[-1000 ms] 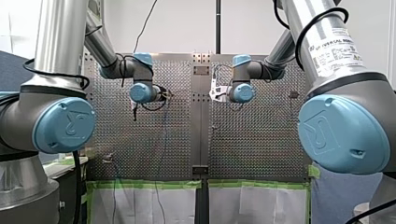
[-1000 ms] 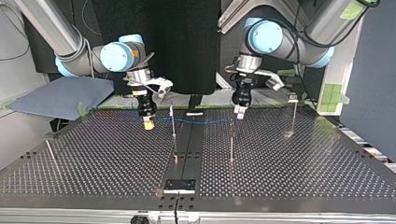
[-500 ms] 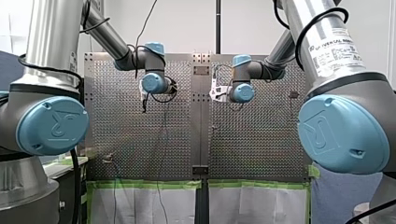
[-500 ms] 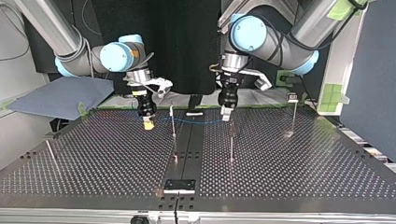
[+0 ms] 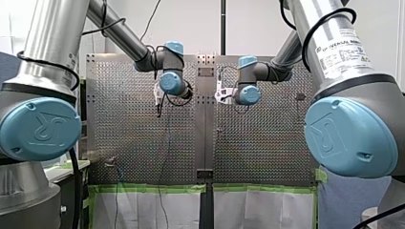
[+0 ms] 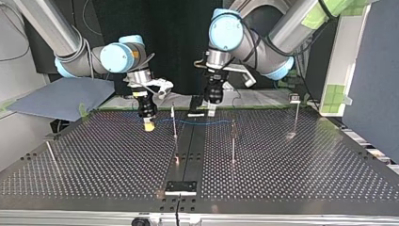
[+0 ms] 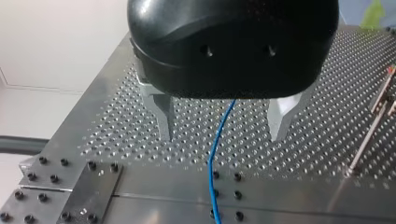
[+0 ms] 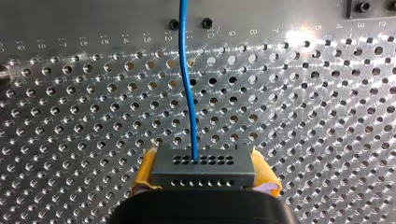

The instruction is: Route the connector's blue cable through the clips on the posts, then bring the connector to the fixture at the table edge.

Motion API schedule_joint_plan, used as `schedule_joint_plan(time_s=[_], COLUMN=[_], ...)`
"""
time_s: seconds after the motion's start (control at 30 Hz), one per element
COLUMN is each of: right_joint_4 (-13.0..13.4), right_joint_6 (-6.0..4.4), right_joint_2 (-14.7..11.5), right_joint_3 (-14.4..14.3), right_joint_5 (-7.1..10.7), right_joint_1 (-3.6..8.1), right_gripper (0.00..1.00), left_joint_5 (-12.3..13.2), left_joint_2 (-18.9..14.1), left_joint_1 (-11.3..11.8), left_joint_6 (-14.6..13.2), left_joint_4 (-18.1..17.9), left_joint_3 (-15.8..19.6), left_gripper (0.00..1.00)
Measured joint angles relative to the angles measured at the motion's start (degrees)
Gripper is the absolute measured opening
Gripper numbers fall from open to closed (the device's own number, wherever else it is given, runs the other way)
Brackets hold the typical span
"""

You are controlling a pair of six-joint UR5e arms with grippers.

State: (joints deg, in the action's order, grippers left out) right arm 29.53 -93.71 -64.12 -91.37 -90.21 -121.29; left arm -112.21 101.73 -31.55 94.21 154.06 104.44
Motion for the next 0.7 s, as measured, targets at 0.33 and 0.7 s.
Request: schedule_joint_plan(time_s=[0.33, 0.7], right_joint_4=[-0.1, -0.6], right_joint_6=[0.00, 0.01], right_joint_2=[0.0, 0.0], right_joint_3=[0.0, 0.0], right_joint_5=[0.02, 0.02], right_joint_1=[0.05, 0.03], right_gripper=[0.00, 0.00], left_joint_5=[-4.8, -6.5], left_joint_2=[1.2, 5.7], left_joint_1=[-0.4, -0.7], left_joint_6=[0.7, 1.0], left_joint_4=[-0.6, -2.9], left_joint_3=[-2.0, -5.2], left_gripper=[1.00, 1.00])
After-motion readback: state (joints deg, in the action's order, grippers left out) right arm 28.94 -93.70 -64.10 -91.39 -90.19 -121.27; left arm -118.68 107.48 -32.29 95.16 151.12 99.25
